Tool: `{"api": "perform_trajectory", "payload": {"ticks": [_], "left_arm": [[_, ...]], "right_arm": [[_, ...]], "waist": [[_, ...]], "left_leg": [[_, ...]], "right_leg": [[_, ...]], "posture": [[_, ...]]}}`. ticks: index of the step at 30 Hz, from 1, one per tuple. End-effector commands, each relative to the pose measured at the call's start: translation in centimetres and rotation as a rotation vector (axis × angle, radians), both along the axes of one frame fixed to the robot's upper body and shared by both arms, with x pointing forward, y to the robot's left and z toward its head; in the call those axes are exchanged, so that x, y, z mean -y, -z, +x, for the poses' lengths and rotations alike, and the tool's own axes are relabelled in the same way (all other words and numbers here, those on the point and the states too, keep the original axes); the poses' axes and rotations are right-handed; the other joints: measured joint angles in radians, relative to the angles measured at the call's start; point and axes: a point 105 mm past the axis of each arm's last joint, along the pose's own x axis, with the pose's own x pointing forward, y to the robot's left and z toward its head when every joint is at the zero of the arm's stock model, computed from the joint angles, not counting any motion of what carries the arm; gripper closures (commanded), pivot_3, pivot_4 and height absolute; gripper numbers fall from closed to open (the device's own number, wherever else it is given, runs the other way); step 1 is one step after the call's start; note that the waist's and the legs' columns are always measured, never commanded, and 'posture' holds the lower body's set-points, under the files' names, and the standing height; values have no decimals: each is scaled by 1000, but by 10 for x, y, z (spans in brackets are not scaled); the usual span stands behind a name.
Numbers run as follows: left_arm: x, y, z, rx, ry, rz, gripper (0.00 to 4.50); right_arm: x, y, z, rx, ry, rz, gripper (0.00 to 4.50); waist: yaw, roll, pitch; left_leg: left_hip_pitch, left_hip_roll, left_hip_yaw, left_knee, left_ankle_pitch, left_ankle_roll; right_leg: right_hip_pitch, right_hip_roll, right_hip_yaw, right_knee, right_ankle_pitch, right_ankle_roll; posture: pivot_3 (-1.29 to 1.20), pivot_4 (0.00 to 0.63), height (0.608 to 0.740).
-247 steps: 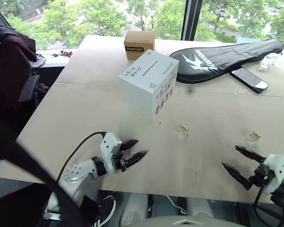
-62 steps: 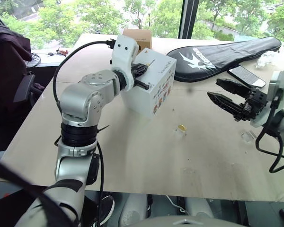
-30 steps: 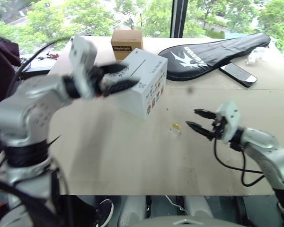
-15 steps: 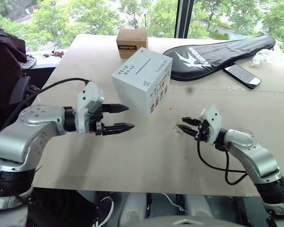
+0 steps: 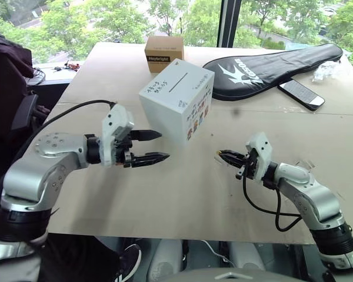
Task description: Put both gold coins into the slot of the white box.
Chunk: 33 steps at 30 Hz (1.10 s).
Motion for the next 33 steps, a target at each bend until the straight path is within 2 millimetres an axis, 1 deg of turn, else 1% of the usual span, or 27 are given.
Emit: {"api": "perform_trajectory", "payload": {"ticks": [1,3,5,6,7,9,10,13,14,16,17,18,20,21,23,24,25,26,27,29,30,31,33], "left_arm": [[15,-24,0,-1,32,-209,941],[23,-33,1,-43,47,-355,941],[32,-48,9,-90,40,-585,941],[34,-52,11,-109,37,-654,941],[36,-49,14,-128,16,-679,941],[40,-42,17,-148,-14,-677,941],[42,-39,18,-156,-23,-672,941],[44,-36,17,-174,-29,-682,941],[43,-36,17,-175,-28,-676,941],[41,-34,16,-177,-36,-654,941],[39,-33,16,-177,-40,-642,941],[39,-32,16,-178,-41,-633,941],[38,-30,16,-181,-37,-620,941],[38,-30,16,-182,-35,-614,941],[37,-29,16,-183,-36,-606,941],[37,-28,17,-183,-37,-603,941],[37,-27,17,-185,-37,-596,941],[37,-25,17,-187,-36,-586,941],[37,-23,17,-190,-34,-574,941],[37,-20,16,-190,-34,-554,941],[38,-19,16,-191,-33,-548,941],[38,-17,15,-188,-29,-530,941],[39,-15,12,-182,-12,-499,941]], "right_arm": [[-2,-49,-2,57,-7,213,4432],[-5,-64,-2,50,-16,311,4432],[-10,-89,-4,40,-34,474,4432],[-11,-96,-4,33,-40,522,4432],[-13,-96,-4,29,-35,514,4432],[-15,-91,-3,29,-28,456,4432],[-17,-85,-4,28,-27,407,4432],[-9,-68,0,34,22,288,4432],[-2,-60,5,50,58,210,4432],[16,-42,11,128,99,-47,4432],[23,-36,12,159,95,-147,4432],[27,-34,11,173,83,-191,4432],[28,-37,8,171,66,-180,4432],[30,-36,8,173,65,-208,4432],[33,-28,8,200,53,-317,4432],[31,-27,5,185,33,-302,4432],[27,-30,2,154,27,-229,4432],[29,-24,4,146,44,-280,4432],[31,-20,4,174,40,-339,4432],[30,-21,4,130,56,-284,4432],[33,-18,6,109,80,-308,4432],[33,-17,3,114,52,-330,4432],[33,-21,4,84,78,-286,4432]], "waist": [[1,0,0],[-1,0,0],[0,-1,0],[-1,-1,0],[-1,-1,0],[-7,-1,0],[-8,-1,0],[-10,0,-1],[-10,0,-1],[-10,0,0],[-9,0,-1],[-8,0,-1],[-10,-1,-1],[-13,-1,-1],[-15,-1,-1],[-15,-1,-1],[-16,-1,-1],[-18,-1,-1],[-18,-1,-1],[-17,-1,-1],[-17,-1,-1],[-17,-1,-1],[-16,-1,-1]], "left_leg": [[0,0,0,0,0,0],[0,0,0,1,0,0],[0,0,0,1,0,0],[0,0,-2,2,0,0],[0,0,-3,2,0,0],[0,0,-3,2,0,-1],[0,0,-3,2,0,-1],[0,-1,-3,1,0,-1],[0,-2,-3,1,0,-1],[0,-2,-2,2,0,-1],[0,-3,-2,2,0,0],[0,-3,-1,2,0,0],[0,-3,-1,2,0,0],[1,-2,-1,2,0,0],[1,-2,-2,2,0,0],[1,-1,-2,1,0,0],[1,-1,-2,2,0,0],[1,-1,-2,1,0,0],[1,-1,-2,2,0,0],[0,-2,-2,1,0,0],[0,-2,-2,2,0,0],[0,-2,-2,2,0,0],[0,-2,-2,2,0,0]], "right_leg": [[0,0,0,0,0,0],[0,0,0,0,0,0],[1,-1,0,1,0,0],[1,-1,1,1,0,0],[1,-1,1,1,0,0],[1,-1,1,2,0,0],[1,0,1,2,0,0],[1,0,1,2,0,0],[1,0,1,2,0,0],[1,0,0,2,0,0],[1,-1,0,2,0,0],[1,-1,-1,1,0,0],[1,0,0,1,0,0],[1,0,0,1,0,0],[1,0,1,2,0,0],[1,0,1,2,0,0],[1,0,0,2,0,0],[1,0,1,1,0,0],[1,0,1,1,0,0],[1,0,1,1,0,0],[1,0,1,1,0,0],[1,0,1,1,0,0],[1,-1,1,1,0,0]], "posture": [[0,150,740],[0,150,740],[0,150,740],[0,150,740],[0,150,740],[0,150,740],[0,150,740],[0,150,740],[0,150,740],[0,150,740],[0,150,740],[0,150,740],[0,150,740],[0,150,740],[0,150,740],[0,150,740],[0,150,740],[0,150,740],[0,150,740],[0,150,740],[0,150,740],[0,150,740],[0,150,740]]}}
